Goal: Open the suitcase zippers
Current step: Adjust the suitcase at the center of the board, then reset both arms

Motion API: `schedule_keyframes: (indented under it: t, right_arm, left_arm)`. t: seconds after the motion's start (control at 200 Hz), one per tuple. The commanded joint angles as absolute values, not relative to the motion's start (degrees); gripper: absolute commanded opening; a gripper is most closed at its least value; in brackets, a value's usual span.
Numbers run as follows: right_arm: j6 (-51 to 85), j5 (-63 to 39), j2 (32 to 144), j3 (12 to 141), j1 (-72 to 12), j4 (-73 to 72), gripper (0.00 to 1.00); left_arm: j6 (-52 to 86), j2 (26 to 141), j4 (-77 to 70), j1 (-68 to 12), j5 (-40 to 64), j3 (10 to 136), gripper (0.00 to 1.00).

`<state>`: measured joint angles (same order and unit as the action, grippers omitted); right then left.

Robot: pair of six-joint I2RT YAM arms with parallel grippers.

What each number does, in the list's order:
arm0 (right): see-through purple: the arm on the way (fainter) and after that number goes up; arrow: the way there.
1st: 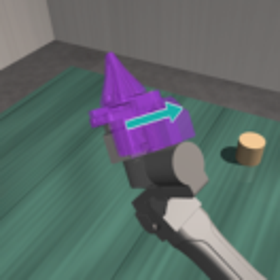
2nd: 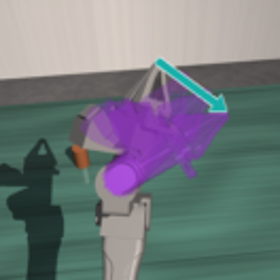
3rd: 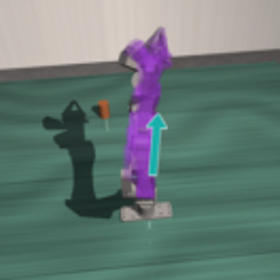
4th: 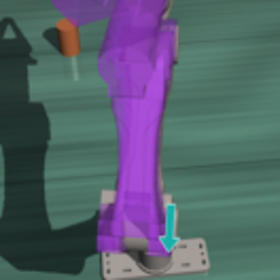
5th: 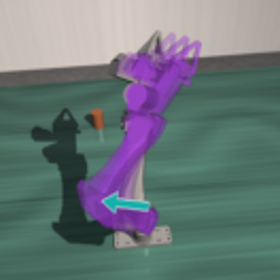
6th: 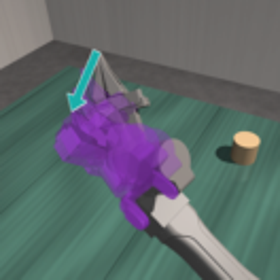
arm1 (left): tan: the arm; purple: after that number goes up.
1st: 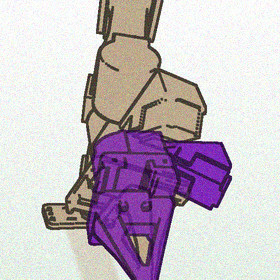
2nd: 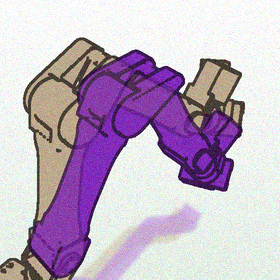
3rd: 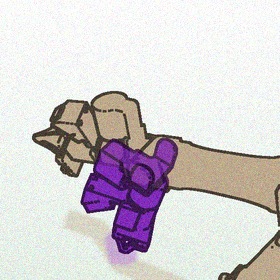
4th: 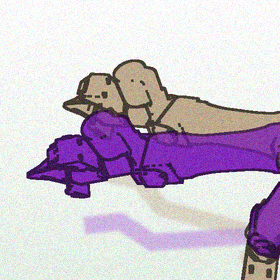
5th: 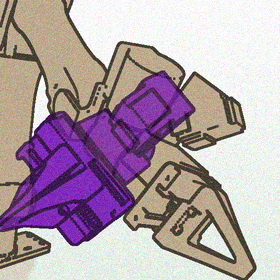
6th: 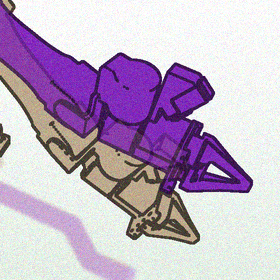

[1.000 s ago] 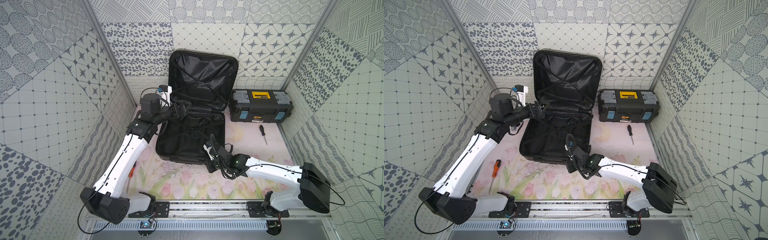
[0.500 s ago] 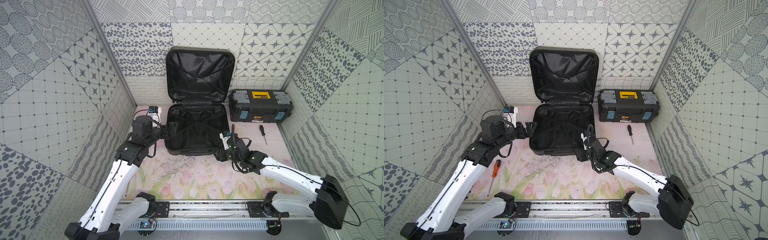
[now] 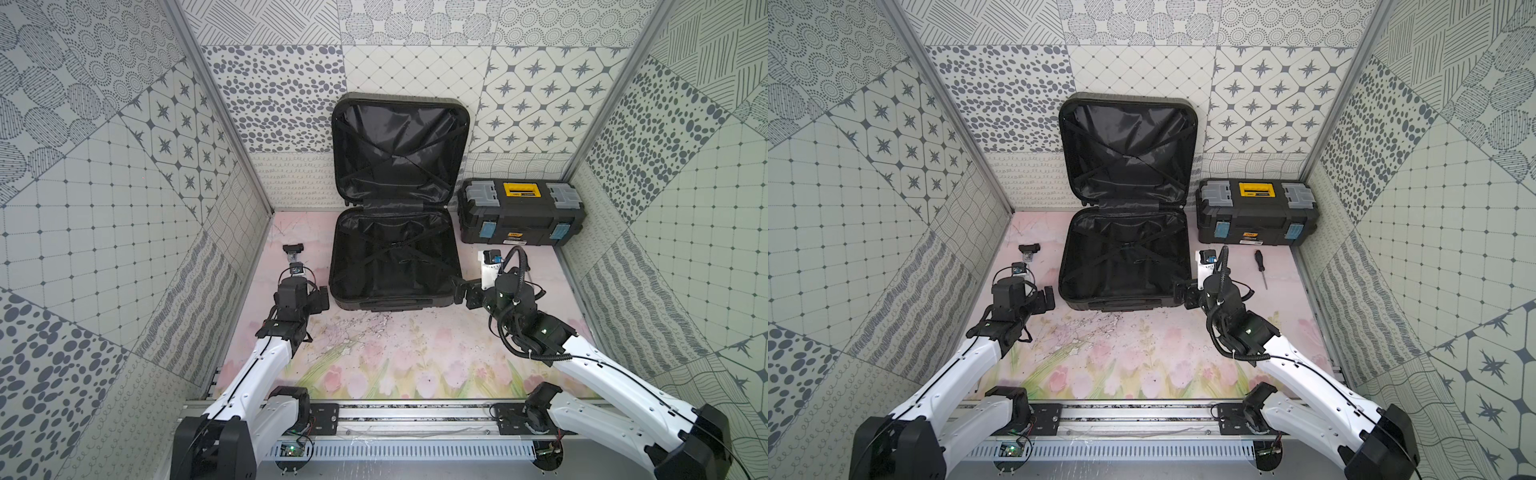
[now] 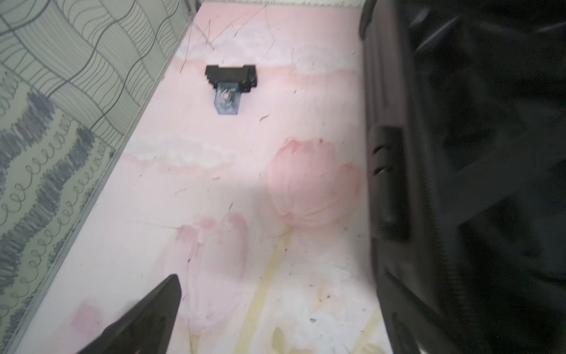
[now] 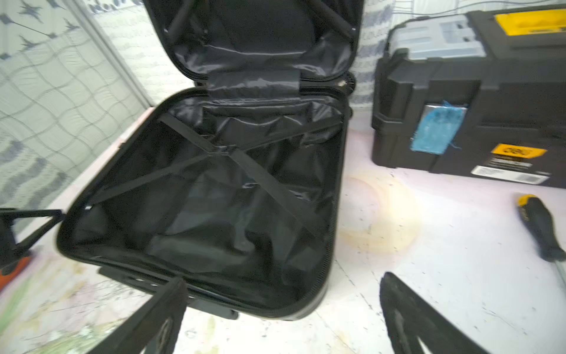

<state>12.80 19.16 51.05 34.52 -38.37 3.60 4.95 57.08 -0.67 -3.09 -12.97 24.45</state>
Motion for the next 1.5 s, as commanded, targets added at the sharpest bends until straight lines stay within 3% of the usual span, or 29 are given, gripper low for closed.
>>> schedule_keyframes:
  t: [0.0,0.08,0.14,0.29,0.395,0.53,0.675,0.785,0.87,1.251,1.356,1.496]
  right_arm:
    - [1.0,26.4,48.9,29.5,-36.4,-15.6,1.0]
    - [1.6,29.0,50.6,29.8,-31.6,-15.8,0.99]
    - [2.8,28.8,51.5,28.6,-27.6,-18.7,0.99]
    - [6.4,27.2,56.2,25.7,-18.5,-23.2,1.0]
    - [5.7,27.7,59.5,25.0,-14.7,-22.9,1.0]
    - [6.7,25.7,62.3,24.8,-10.4,-20.4,1.0]
    - [6.7,19.5,63.8,21.3,-6.5,-25.5,1.0]
    - [6.7,16.0,66.7,18.4,-4.6,-31.7,1.0]
    - [6.1,13.7,70.1,14.8,-4.1,-43.9,0.99]
    - [2.1,7.1,90.5,14.5,-3.3,-67.1,1.0]
    - [1.8,6.2,88.0,18.8,-3.3,-55.5,1.0]
    - [2.2,5.1,88.6,20.1,-2.7,-54.0,1.0]
  left_arm:
    - [0.8,61.5,-20.7,0.5,-14.5,18.5,0.99]
    - [2.9,63.3,-21.1,1.4,-11.1,18.6,0.99]
    - [4.5,64.3,-29.4,1.8,-9.9,15.9,0.99]
    - [9.0,75.7,-65.8,5.3,-5.4,5.4,0.99]
    - [8.4,87.4,-81.1,7.7,1.1,4.1,0.99]
    - [5.8,85.6,-78.5,8.2,8.4,6.2,0.99]
    - [1.1,69.0,-44.3,8.2,4.7,13.8,0.99]
    - [3.9,68.0,-50.8,8.2,10.5,9.6,0.99]
    - [10.7,66.9,-46.5,8.2,11.3,10.1,0.99]
    - [8.2,64.6,-44.2,7.6,13.3,10.8,0.99]
    - [6.7,65.9,-42.8,8.3,9.1,11.5,0.99]
    - [4.6,71.2,-49.3,8.8,11.0,12.3,0.99]
